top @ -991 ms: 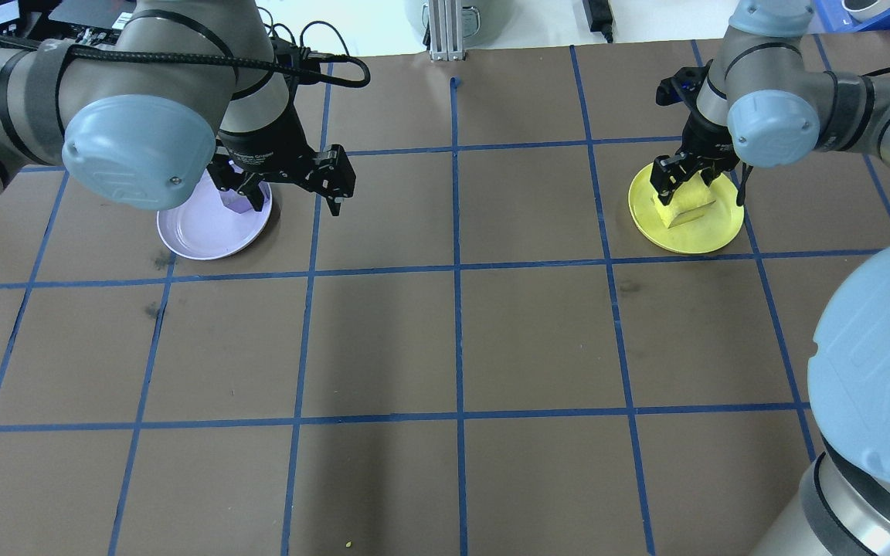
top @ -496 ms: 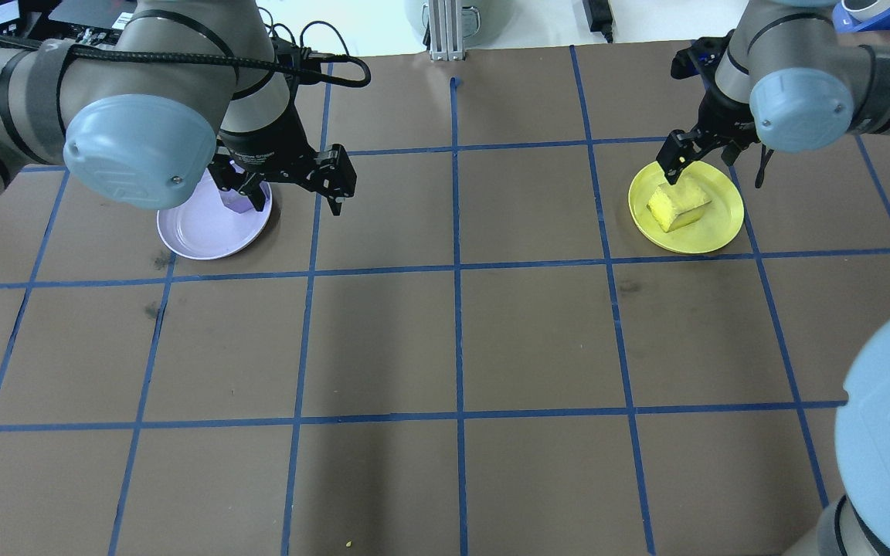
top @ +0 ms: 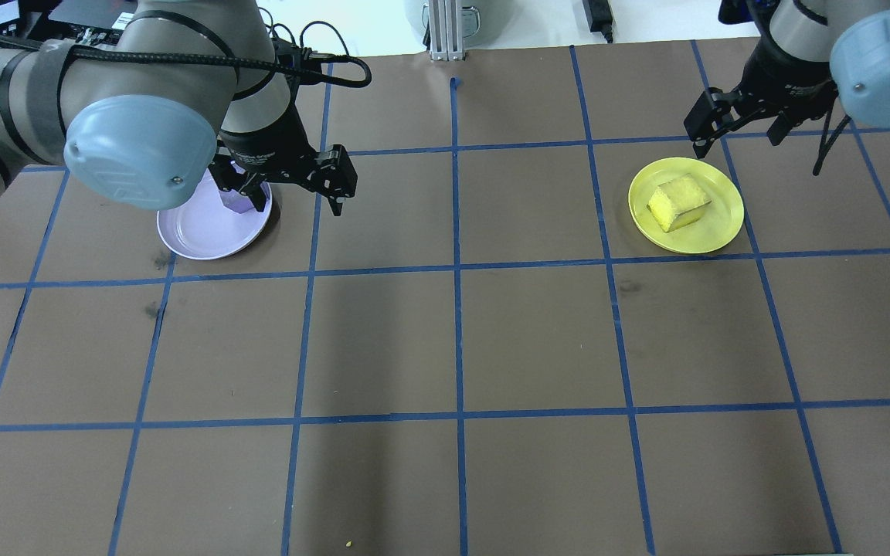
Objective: Sort blocks by color into plates
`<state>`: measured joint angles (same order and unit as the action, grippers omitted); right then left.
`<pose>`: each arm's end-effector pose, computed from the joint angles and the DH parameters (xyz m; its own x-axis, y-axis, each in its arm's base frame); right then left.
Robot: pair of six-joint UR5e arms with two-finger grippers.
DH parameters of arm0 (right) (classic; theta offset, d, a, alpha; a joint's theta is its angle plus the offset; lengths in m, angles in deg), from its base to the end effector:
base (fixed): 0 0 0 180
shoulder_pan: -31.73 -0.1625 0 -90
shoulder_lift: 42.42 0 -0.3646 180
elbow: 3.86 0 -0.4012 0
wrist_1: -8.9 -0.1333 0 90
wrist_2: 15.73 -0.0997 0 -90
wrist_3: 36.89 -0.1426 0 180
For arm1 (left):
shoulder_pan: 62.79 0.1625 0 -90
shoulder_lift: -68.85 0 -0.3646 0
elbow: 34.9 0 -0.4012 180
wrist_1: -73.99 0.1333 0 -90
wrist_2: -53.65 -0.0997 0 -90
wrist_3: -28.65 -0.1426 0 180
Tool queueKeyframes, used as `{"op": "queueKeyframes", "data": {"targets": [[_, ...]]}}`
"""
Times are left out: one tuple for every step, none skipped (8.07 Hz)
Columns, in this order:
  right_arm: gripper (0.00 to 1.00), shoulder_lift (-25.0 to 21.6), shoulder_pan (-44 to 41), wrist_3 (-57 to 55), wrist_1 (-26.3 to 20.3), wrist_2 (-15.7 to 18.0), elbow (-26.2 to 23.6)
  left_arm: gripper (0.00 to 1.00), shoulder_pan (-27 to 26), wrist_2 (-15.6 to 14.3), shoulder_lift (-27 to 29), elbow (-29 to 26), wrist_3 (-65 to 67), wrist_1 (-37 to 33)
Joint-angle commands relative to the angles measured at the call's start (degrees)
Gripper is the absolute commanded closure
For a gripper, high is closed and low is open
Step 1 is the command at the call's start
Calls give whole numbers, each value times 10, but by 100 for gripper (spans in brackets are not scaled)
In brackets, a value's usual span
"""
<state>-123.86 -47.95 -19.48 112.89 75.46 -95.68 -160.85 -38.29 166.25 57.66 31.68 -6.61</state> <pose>0.0284 -0.5717 0.3147 -0.9918 -0.1217 0.0386 -0.1236 0.9909 -0.0539 -0.2030 -0.5171 0.3112 -0.9955 0.0879 -0.0343 0.0877 0.9961 0.0080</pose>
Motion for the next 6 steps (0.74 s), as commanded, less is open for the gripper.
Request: {"op": "queueKeyframes", "data": {"targets": [[0, -111, -13, -160, -108, -4, -1, 0, 1, 1, -1, -1, 0, 0], [0, -131, -31, -193, -122, -3, -1, 0, 1, 0, 3, 0, 0, 0], [0, -136, -46, -196, -122, -3, -1, 0, 1, 0, 1, 0, 0, 1], [0, -134, -50, -190, -122, -3, -2, 0, 1, 0, -3, -1, 0, 0], [0, -134, -50, -188, -122, -3, -3, 0, 1, 0, 0, 2, -1, 0], [0, -130, -50, -188, -120, -3, -3, 0, 0, -3, 0, 8, 1, 5]]}}
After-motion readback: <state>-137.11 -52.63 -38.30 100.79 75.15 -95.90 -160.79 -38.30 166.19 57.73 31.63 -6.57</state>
